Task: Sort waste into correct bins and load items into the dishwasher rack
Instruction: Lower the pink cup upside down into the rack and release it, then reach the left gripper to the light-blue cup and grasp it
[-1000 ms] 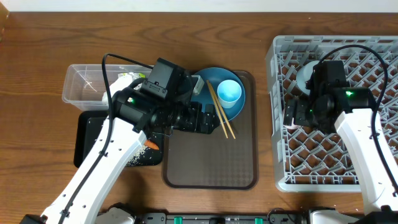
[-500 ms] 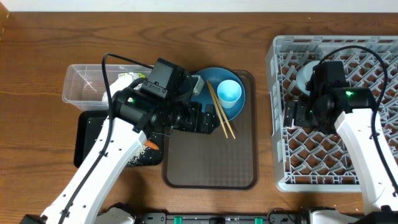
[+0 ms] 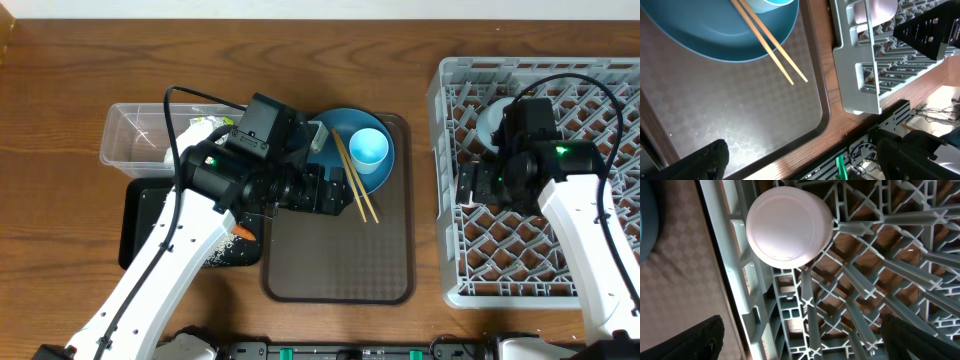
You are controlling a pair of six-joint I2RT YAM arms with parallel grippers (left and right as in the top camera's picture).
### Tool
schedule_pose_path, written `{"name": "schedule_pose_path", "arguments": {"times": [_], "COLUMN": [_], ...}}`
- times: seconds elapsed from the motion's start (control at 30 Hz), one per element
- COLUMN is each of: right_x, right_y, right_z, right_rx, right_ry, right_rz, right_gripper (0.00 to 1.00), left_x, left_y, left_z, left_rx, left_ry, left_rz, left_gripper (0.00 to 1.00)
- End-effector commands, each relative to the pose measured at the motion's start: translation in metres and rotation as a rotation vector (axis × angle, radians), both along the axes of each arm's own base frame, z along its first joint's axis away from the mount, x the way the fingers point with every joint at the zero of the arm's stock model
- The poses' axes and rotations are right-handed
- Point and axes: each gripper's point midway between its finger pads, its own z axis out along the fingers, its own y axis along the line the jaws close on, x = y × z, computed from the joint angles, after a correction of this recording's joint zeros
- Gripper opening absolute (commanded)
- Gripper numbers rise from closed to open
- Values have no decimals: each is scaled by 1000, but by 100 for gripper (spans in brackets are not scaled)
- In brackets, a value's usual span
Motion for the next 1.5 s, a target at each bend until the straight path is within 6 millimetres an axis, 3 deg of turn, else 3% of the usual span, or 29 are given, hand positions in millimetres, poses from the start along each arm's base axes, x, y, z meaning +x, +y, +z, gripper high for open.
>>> {"name": "schedule_pose_path", "arguments": {"times": [0.0,0.37,0.67,1.0,1.1,1.2,1.3,1.37,1.43,1.47], "right_x": [7,6,1,-1,-1,-1,-1,-2,-2,-2], "right_y": [5,5,10,10,11,11,11,11,11,11], "right_z": [3,3,2,2,2,2,2,2,2,2], "right_rx": [5,30,57,60,60,60,63,63,63,63], "right_ry": [-25,-21,3,9,9,9,10,13,13,13], "right_rz": [12,-110,-103,-102,-101,-101,-100,-100,-100,-100], "right_gripper": [99,99,99,99,99,99,99,99,99,99], "left_x": [1,1,1,47,63,84,102,110,117,120], "left_y": [2,2,2,-22,-28,-22,-13,-18,-30,-35], "left_z": [-3,-3,-3,29,36,25,0,-16,-29,-37], "left_rx": [16,16,15,-108,-139,-91,5,36,37,40], "left_ry": [1,1,1,-234,-277,-268,-245,-232,-229,-224], "left_rz": [2,2,2,9,39,173,305,325,310,303], "left_gripper": [97,97,97,97,93,88,86,86,98,98]}}
